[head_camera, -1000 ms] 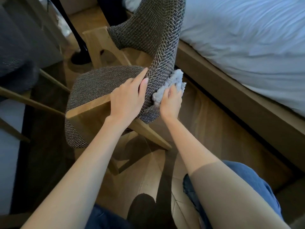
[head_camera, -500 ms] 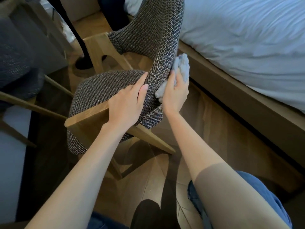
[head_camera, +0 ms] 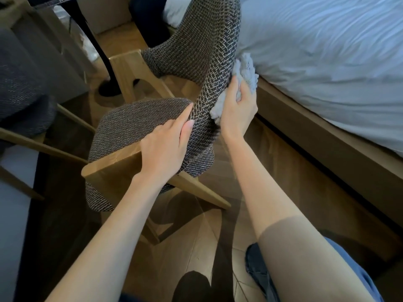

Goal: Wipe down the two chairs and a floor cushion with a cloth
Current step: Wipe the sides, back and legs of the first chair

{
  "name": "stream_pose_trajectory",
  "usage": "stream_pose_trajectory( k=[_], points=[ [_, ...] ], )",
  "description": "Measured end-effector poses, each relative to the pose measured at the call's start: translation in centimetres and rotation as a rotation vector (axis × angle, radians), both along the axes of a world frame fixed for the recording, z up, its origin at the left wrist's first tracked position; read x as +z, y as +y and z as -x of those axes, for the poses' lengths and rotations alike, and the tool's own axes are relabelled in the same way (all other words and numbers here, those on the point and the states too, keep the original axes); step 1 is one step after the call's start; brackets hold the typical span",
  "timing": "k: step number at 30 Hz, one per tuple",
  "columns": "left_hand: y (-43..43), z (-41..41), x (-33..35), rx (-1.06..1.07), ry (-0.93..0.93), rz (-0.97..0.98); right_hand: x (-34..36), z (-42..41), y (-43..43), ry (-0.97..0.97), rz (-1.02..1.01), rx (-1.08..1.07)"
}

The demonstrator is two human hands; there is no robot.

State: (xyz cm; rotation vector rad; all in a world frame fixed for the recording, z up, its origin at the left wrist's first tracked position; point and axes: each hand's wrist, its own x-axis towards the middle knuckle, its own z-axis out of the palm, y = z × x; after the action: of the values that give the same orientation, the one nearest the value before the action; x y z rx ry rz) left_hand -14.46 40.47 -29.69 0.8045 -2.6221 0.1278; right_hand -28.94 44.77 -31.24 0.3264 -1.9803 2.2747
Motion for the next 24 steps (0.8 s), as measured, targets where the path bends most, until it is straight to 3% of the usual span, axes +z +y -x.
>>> stream_pose_trajectory(
  k=[8,13,18,24],
  points=[
    [-0.3,0.2,-0.4,0.001,0.006,0.009,-3.8,0.1,0.6,-0.33,-0.217,0.171],
    [-0.3,-0.1,-0.5,-0.011,-0.01,0.009,1.6,-0.8,0.5,-0.097,0.125,-0.021],
    [0.3,-1.3,-0.1,-0.105,0.038,-0.074,-2.3,-3.2,0.5,-0.146,-0.035,0.032],
    [0.4,-5.6,-1.0,-0.006,0.004,0.057,-4.6,-4.2,0.7,-0.364,-0.092,0.06]
  ],
)
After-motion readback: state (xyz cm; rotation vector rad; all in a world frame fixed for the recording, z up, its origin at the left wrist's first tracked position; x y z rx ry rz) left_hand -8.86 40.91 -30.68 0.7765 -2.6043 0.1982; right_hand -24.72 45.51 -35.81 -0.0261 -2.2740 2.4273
